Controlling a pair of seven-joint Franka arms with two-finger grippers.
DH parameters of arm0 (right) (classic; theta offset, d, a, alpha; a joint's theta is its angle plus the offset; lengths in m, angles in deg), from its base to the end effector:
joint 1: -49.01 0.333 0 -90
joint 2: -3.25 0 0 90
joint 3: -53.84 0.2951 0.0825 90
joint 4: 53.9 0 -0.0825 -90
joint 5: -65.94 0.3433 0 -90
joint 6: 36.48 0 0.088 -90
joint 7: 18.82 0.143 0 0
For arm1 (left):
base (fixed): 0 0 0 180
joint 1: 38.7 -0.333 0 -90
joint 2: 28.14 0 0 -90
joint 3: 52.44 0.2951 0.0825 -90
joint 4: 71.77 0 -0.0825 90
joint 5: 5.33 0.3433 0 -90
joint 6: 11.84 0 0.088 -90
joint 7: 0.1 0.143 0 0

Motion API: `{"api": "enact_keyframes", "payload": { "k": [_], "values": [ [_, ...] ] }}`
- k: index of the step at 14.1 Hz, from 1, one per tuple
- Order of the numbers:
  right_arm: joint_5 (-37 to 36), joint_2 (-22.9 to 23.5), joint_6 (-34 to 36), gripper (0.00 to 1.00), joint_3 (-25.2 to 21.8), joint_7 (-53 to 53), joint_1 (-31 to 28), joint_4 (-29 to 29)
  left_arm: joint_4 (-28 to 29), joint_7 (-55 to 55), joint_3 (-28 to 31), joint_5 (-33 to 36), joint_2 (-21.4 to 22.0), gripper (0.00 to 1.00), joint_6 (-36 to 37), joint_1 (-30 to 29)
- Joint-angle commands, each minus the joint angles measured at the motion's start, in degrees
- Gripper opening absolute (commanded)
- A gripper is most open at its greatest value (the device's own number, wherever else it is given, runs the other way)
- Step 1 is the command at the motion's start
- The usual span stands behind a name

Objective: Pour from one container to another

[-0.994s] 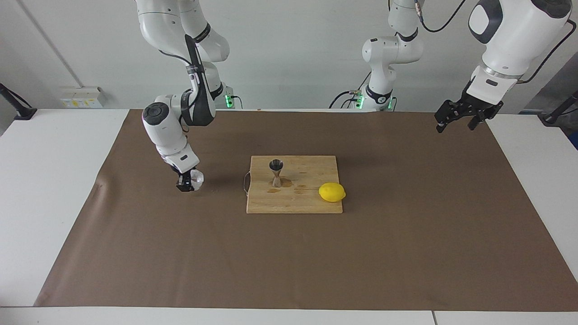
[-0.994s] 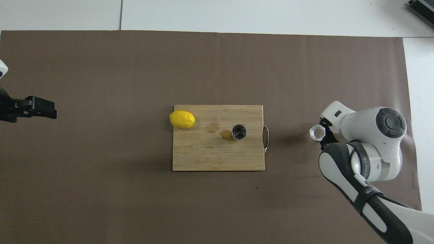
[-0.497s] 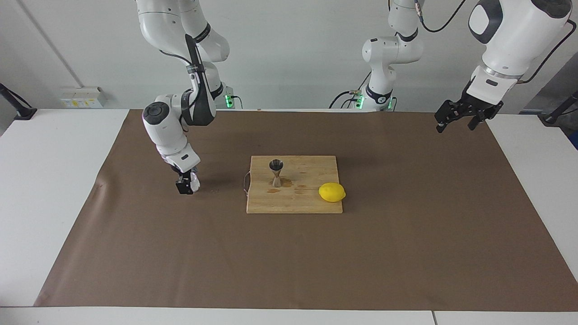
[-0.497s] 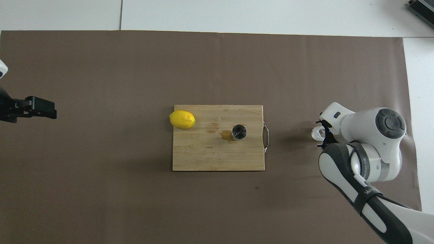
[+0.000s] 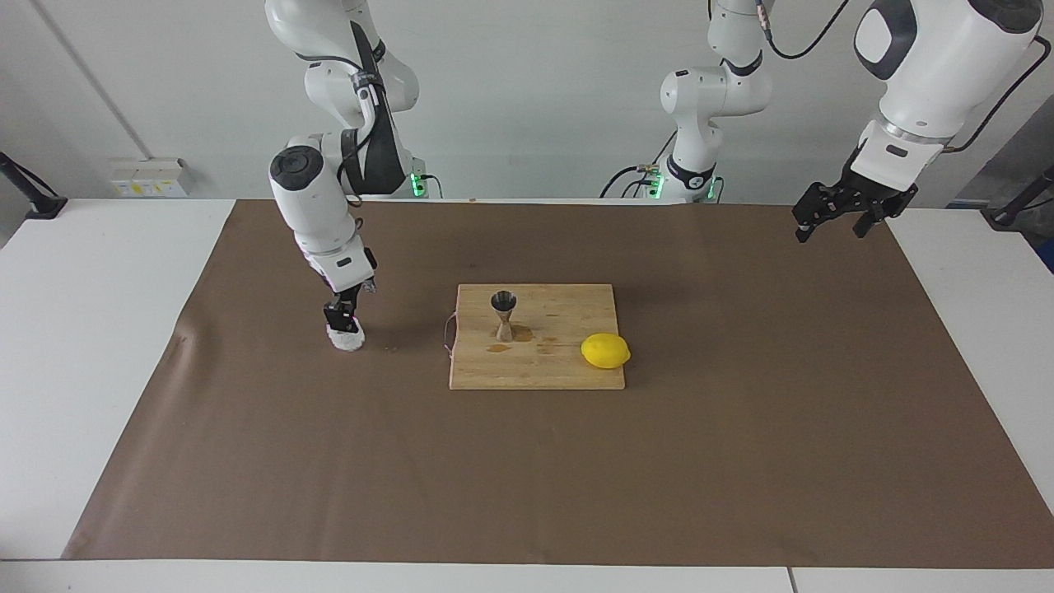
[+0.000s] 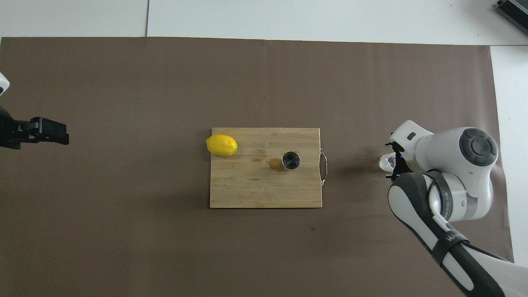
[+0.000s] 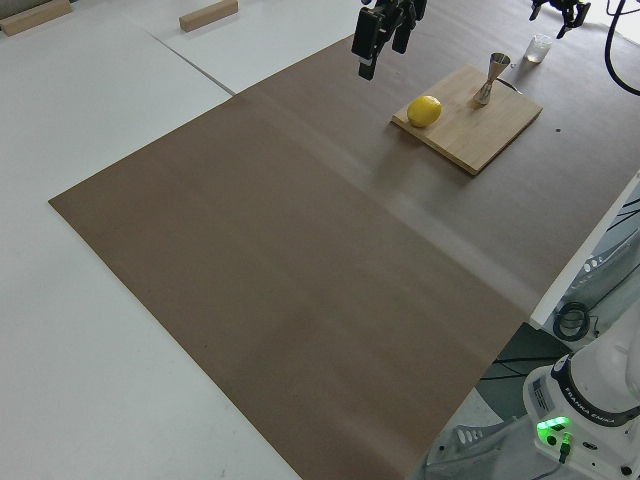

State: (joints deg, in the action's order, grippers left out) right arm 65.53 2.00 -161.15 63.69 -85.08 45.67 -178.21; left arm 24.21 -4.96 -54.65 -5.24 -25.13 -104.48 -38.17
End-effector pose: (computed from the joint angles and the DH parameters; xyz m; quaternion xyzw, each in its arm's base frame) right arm 0.4976 0.0564 0.3711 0.8038 0.5948 0.0096 0.0111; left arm 0.5006 -0.0242 0.5531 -0.9998 -0.0185 0.0028 0.0020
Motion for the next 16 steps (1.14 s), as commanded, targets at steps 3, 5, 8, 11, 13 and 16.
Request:
{"api": "enact_keyframes", "payload": {
  "k": [3,5,8,11,13,16],
  "values": [
    [-1.43,-1.91,12.22,1.00,0.26,15.59,-1.06,10.38,1.50,-0.41,-0.60,0.08,1.46,1.00,-0.08,-0.70],
    [-2.49,-0.95,18.37,1.00,0.35,25.42,-1.50,15.92,1.50,-0.41,-0.60,0.08,1.46,1.00,-0.08,-0.70],
    [-2.40,-0.77,22.34,1.00,0.35,29.86,-1.68,18.84,1.50,-0.41,-0.60,0.08,1.46,1.00,-0.08,-0.70],
    [-2.49,-0.33,27.61,1.00,0.35,36.34,-2.46,24.10,1.50,-0.41,-0.60,0.08,1.46,1.00,-0.08,-0.70],
    [-3.45,0.81,30.87,1.00,0.35,40.21,-2.21,27.62,1.50,-0.41,-0.60,0.08,1.46,1.00,-0.08,-0.70],
    [-3.28,1.34,32.38,1.00,0.43,55.21,-1.41,30.44,1.50,-0.41,-0.60,0.08,1.46,1.00,-0.08,-0.70]
  ]
}}
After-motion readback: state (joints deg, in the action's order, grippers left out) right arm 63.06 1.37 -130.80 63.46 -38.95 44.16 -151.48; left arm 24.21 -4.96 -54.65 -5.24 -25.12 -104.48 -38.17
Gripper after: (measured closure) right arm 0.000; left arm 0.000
